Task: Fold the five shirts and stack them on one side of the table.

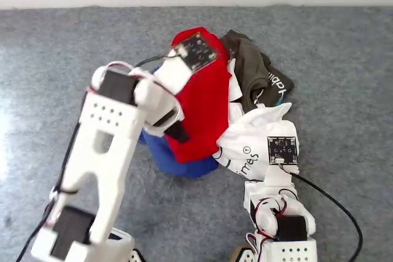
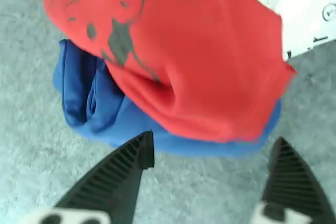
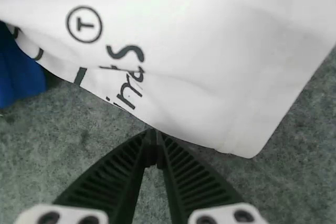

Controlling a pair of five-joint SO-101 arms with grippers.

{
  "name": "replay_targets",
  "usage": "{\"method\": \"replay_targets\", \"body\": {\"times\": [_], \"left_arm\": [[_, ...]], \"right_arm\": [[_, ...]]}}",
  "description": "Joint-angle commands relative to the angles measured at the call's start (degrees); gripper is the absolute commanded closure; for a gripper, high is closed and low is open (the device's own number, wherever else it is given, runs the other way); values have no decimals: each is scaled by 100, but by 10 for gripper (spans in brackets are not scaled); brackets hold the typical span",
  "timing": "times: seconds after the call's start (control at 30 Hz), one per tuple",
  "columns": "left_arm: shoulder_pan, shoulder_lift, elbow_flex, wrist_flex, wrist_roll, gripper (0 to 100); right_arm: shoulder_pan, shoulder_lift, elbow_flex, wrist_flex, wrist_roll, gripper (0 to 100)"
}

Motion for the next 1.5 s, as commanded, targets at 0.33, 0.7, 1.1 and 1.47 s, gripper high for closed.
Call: {"method": "replay_targets", "body": {"times": [0.33,0.7,1.1,1.47], "left_arm": [[-290,3297,-690,-1363,88,652],[-703,3270,-673,-589,-290,988],[-3692,1653,-673,-738,-457,987],[-6391,510,-673,-1714,-607,987]], "right_arm": [[-4,-22,79,40,44,990],[-4,-22,79,40,44,990],[-4,-22,79,40,44,990],[-4,-22,79,40,44,990]]}}
